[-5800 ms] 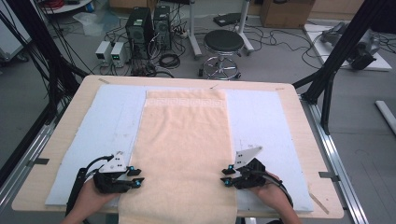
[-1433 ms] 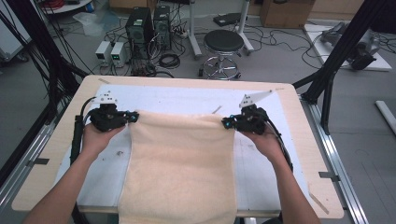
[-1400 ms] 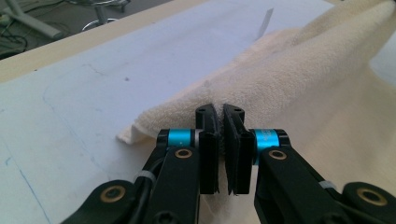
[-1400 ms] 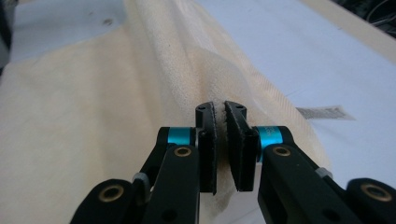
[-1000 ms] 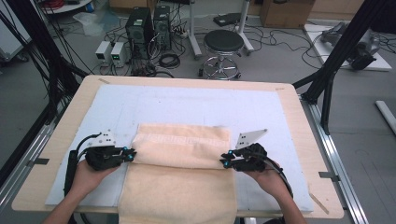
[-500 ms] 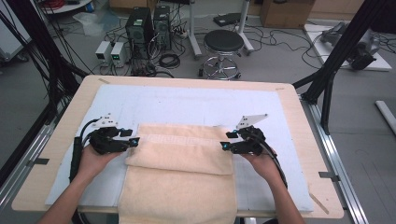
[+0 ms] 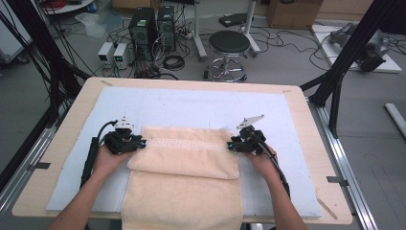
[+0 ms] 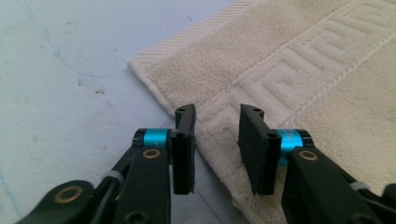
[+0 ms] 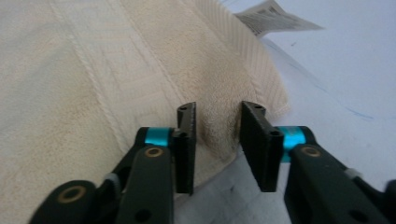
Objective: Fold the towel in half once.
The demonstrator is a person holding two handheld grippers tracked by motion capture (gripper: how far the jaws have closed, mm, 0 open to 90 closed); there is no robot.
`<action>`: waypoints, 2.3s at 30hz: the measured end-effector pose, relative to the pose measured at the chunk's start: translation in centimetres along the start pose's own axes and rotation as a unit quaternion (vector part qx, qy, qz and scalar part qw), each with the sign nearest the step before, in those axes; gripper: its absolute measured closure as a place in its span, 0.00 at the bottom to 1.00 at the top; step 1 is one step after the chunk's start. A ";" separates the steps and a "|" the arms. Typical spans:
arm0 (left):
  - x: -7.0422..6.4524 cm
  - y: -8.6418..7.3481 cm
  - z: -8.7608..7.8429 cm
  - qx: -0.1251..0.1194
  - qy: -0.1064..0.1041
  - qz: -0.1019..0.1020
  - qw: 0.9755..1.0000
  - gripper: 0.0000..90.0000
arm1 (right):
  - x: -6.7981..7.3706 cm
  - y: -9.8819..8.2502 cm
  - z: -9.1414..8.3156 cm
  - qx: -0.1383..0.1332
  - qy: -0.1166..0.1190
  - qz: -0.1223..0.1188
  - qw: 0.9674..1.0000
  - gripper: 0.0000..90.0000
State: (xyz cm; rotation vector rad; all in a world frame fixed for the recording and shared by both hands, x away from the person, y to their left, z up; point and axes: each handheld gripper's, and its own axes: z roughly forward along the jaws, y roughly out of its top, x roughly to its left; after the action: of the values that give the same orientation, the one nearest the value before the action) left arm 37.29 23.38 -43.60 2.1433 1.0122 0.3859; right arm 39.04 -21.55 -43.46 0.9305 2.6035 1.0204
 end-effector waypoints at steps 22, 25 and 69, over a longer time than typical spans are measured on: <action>-1.6 1.0 -7.1 -0.118 -0.036 0.013 0.992 0.93 | 3.6 2.8 -6.7 -0.081 0.023 -0.061 0.995 0.94; -3.1 0.2 -9.9 -0.137 -0.041 0.043 0.989 0.93 | 5.5 2.2 -9.0 -0.095 0.028 -0.085 0.991 0.94; -2.0 -3.1 -2.4 -0.020 -0.053 0.026 0.998 0.54 | 3.5 -2.8 -2.3 -0.011 0.038 -0.040 0.998 0.53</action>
State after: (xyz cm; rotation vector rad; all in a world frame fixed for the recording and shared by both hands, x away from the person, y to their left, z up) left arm 33.03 24.29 -44.11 2.1344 0.8831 0.3115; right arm 34.04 -22.23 -43.52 0.7894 2.6612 1.0827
